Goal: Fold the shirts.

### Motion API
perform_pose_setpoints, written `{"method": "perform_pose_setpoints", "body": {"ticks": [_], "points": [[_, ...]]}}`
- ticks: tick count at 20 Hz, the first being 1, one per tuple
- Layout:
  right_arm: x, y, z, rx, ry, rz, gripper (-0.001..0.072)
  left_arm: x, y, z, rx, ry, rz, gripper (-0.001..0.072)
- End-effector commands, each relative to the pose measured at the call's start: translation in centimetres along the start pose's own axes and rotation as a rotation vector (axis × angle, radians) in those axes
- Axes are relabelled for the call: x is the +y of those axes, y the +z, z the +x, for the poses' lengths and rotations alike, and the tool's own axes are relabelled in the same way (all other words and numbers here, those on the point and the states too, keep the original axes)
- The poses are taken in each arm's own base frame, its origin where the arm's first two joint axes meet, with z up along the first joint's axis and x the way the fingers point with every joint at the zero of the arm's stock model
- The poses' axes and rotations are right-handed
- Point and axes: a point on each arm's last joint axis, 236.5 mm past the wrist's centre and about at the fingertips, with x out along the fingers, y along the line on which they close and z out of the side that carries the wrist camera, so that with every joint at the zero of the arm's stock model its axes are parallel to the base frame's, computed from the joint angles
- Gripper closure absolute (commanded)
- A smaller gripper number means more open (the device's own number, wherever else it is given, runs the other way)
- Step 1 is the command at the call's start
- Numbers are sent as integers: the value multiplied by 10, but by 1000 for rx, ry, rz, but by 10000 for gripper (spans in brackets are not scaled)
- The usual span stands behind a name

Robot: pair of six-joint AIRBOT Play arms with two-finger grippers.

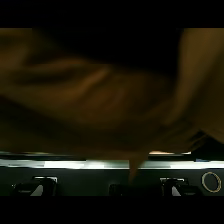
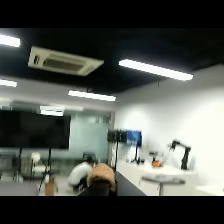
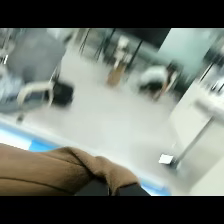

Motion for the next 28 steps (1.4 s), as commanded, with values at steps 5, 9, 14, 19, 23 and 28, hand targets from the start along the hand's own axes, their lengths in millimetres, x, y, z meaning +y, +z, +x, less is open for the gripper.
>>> {"method": "perform_pose_setpoints", "body": {"ticks": [5,9,14,19,23,28], "points": [[117,-257,197,741,408,81,670,99,-360,2,878,215,-255,677],[183,-369,298,832,443,288,669,153,-537,-10,1087,346,-359,677],[245,-426,321,942,493,580,667,162,-641,-19,1219,388,-528,675],[241,-425,317,950,526,584,110,140,-643,-36,1341,337,-663,89],[148,-410,240,1049,586,316,87,175,-583,-115,1676,310,-655,125],[120,-445,122,1396,660,422,213,142,-575,-247,1892,359,-842,130]]}}
